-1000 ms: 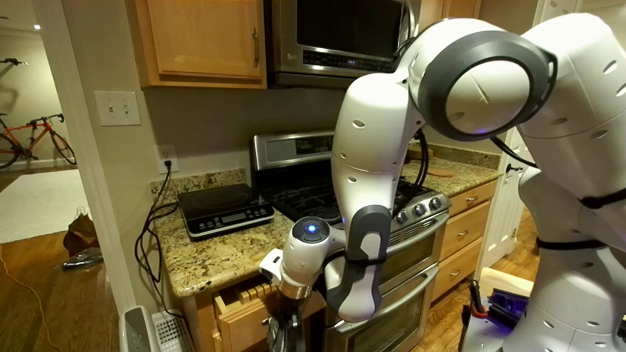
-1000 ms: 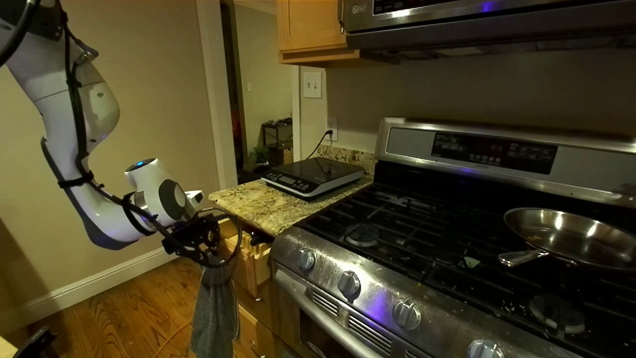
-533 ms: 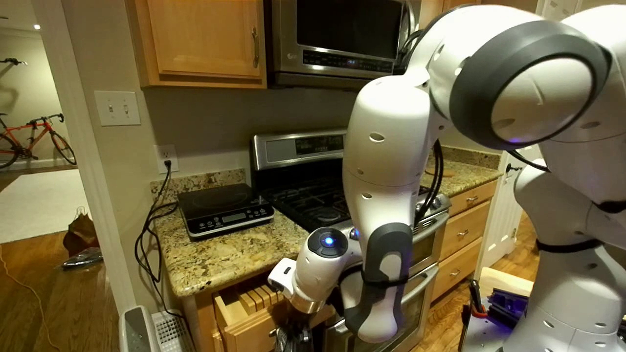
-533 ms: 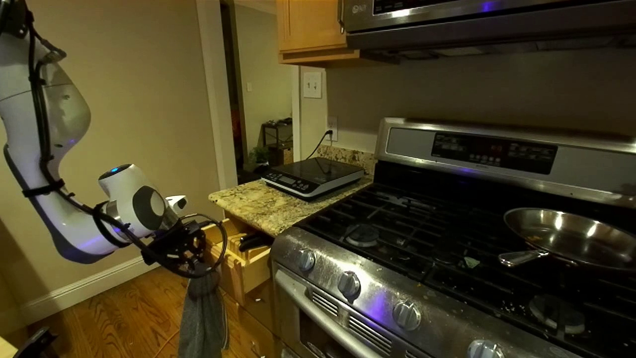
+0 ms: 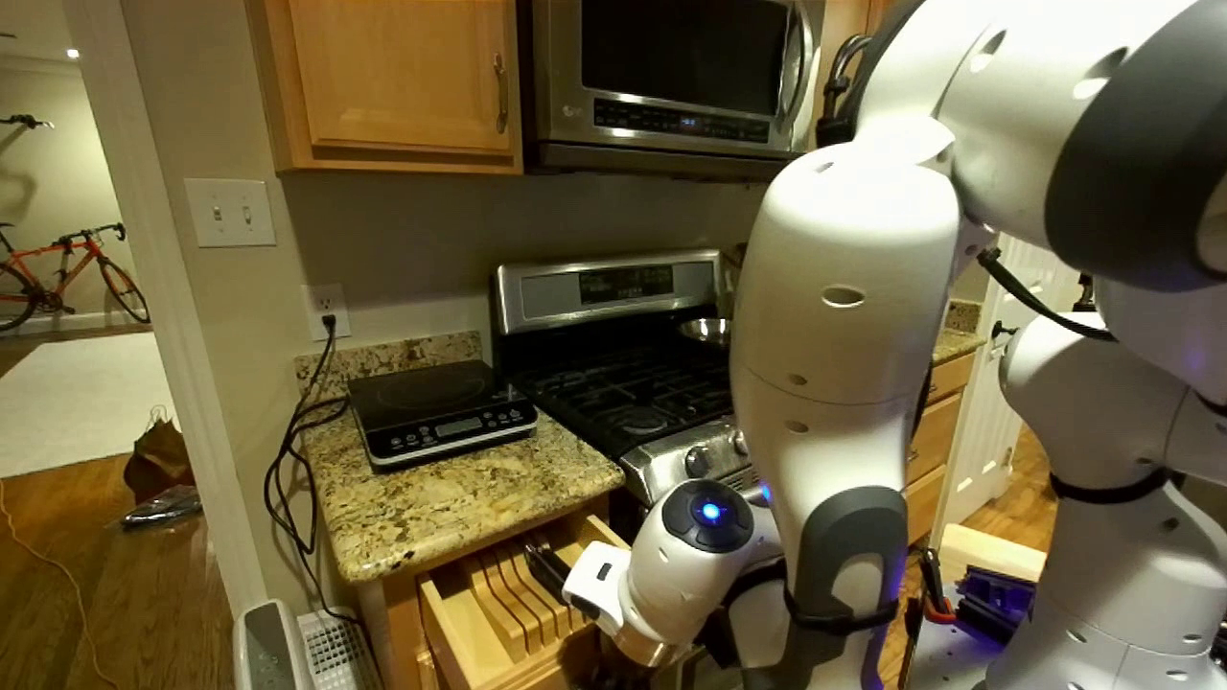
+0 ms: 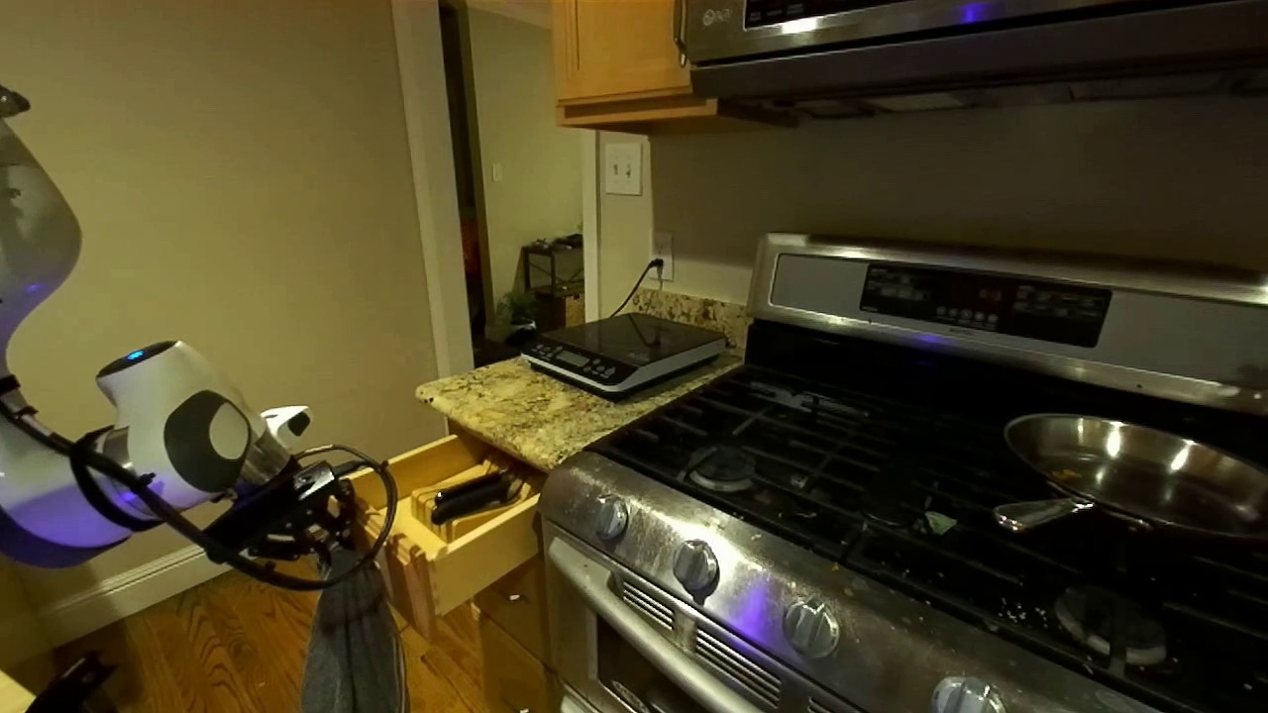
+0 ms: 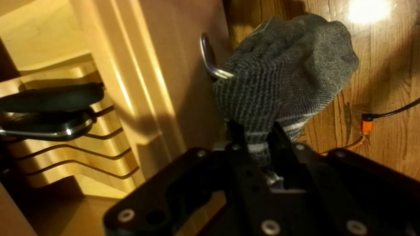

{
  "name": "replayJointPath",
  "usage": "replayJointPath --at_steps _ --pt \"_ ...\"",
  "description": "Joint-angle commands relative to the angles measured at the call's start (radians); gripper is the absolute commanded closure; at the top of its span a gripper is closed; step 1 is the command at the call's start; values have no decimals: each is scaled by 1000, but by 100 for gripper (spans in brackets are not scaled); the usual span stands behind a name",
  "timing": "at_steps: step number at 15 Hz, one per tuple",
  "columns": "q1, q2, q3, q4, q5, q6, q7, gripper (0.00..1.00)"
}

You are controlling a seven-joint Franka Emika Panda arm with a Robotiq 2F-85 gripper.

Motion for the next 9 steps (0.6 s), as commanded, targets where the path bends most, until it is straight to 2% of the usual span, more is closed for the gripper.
replayJointPath --at_steps 1,4,6,7,9 --pt "43 -89 18 -59 31 0 -35 46" --pt "54 -120 21 -88 24 0 -52 27" --pt "115 -143 -32 -112 10 -5 -59 14" --pt "126 -164 -36 -121 37 -11 -98 7" --pt "174 -218 -78 -146 34 -43 -137 0"
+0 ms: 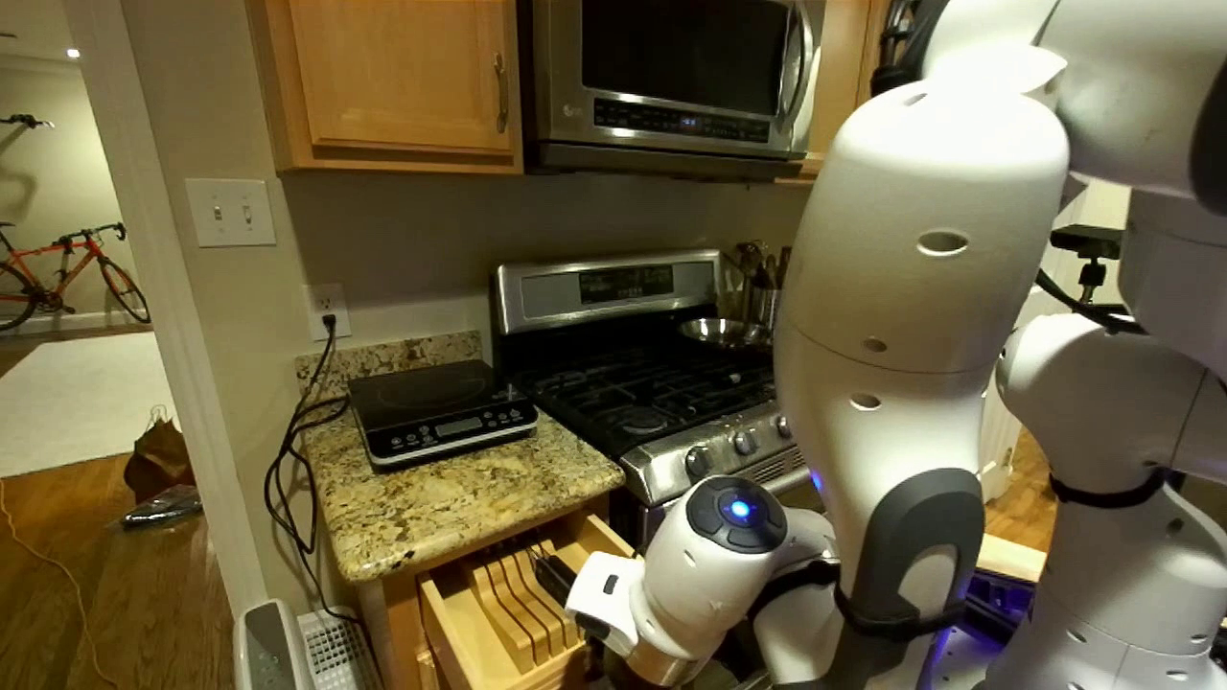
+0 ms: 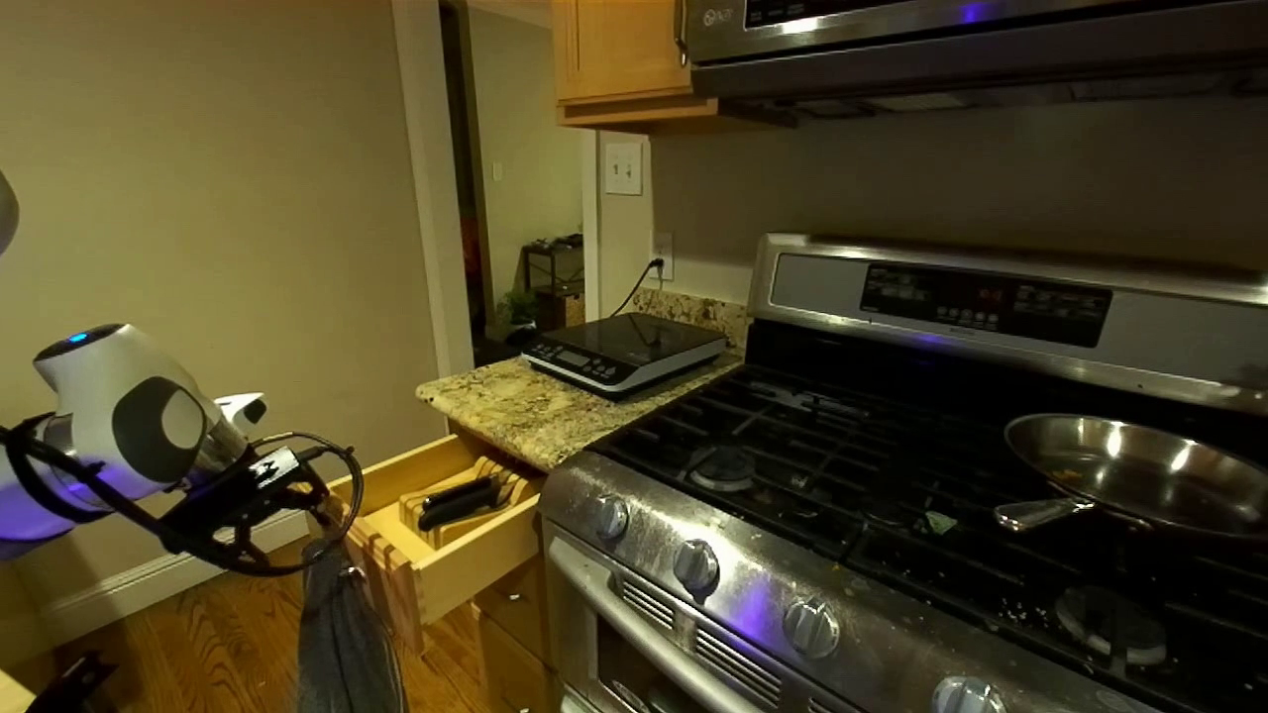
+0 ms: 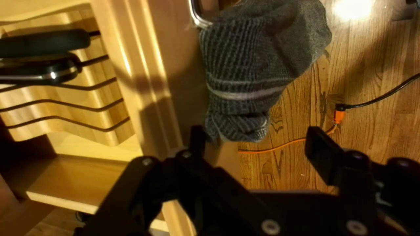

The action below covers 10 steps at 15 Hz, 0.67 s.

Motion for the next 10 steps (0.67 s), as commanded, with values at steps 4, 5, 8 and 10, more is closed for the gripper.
replayJointPath --at_steps 4,5,8,10 --pt "91 -293 -116 -134 -32 -116 -146 0" --pt "100 -334 -136 -141 -47 -148 -152 0" --pt "99 -443 -171 -147 -67 -247 -190 0" --pt "107 -494 -202 -138 -75 -310 -211 0"
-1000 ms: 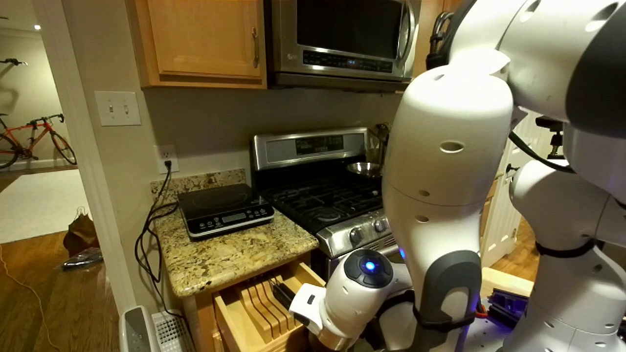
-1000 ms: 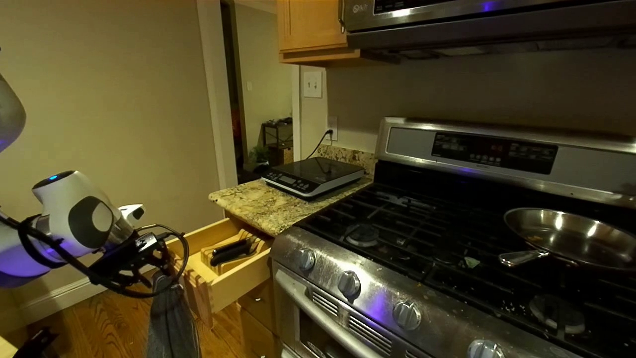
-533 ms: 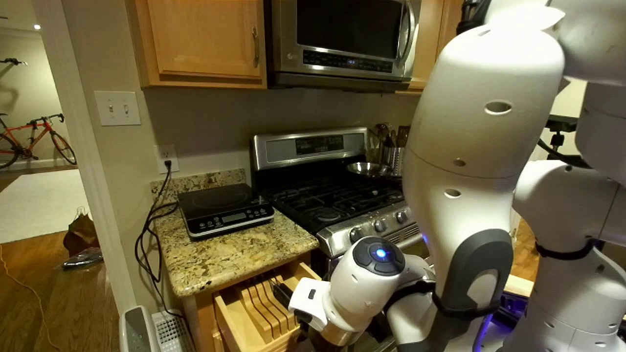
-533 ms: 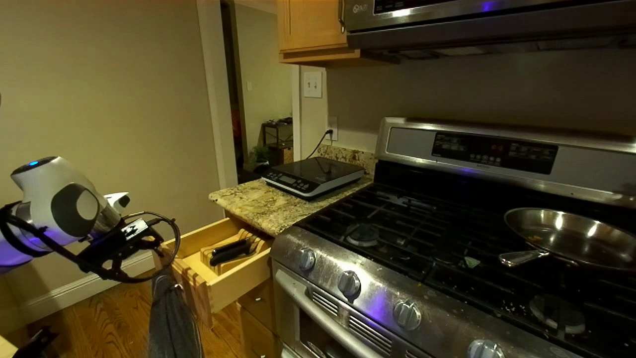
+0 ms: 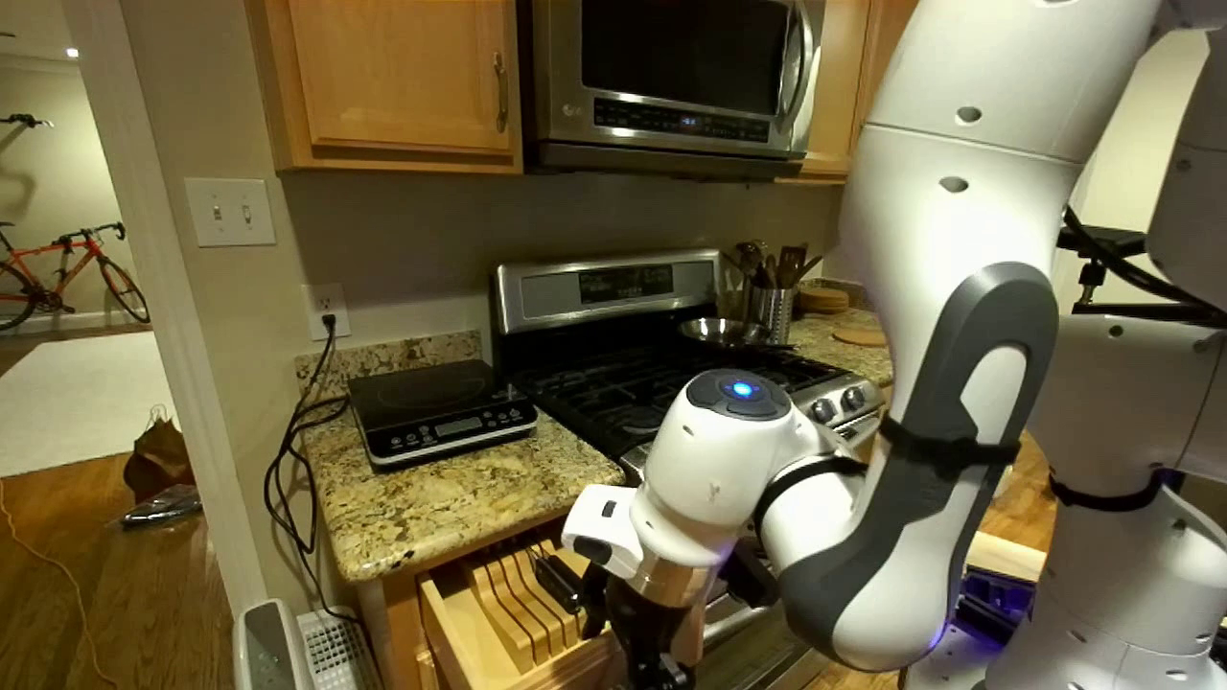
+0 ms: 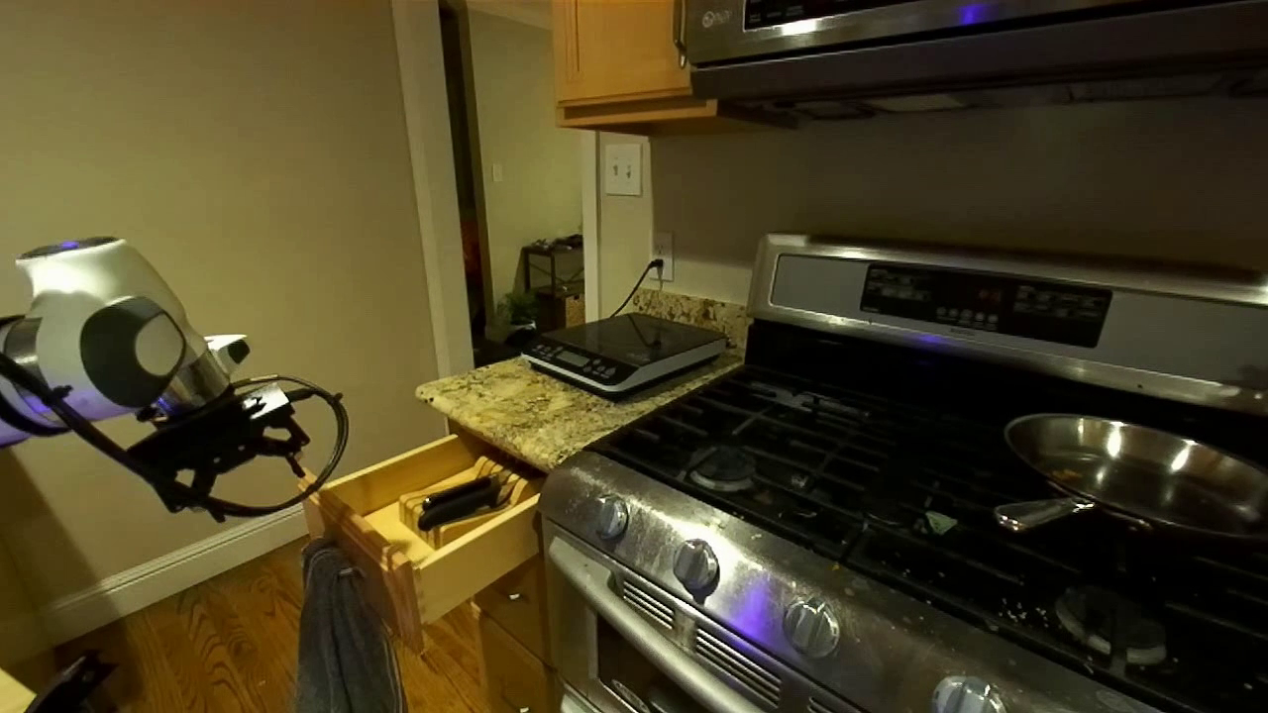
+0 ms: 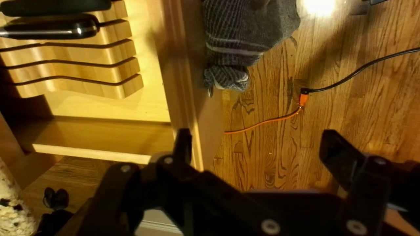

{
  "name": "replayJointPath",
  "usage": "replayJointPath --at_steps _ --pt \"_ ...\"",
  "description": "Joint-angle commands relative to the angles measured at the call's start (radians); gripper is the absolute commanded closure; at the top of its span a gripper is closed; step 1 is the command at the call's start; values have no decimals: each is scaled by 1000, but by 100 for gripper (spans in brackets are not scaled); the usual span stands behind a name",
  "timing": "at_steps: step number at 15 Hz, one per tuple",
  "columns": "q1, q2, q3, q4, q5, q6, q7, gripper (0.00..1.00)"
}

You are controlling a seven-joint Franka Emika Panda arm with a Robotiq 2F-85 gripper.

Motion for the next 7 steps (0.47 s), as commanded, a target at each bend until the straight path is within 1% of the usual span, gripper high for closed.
replayJointPath --at_steps 1,3,4,7 --pt "27 -160 -76 -35 -33 -123 -57 0" --pt "31 -186 -98 -24 -47 -165 -62 0" --pt "6 -109 -54 -1 -23 -111 -38 0" --pt "7 -138 -67 -1 -30 -135 -45 0"
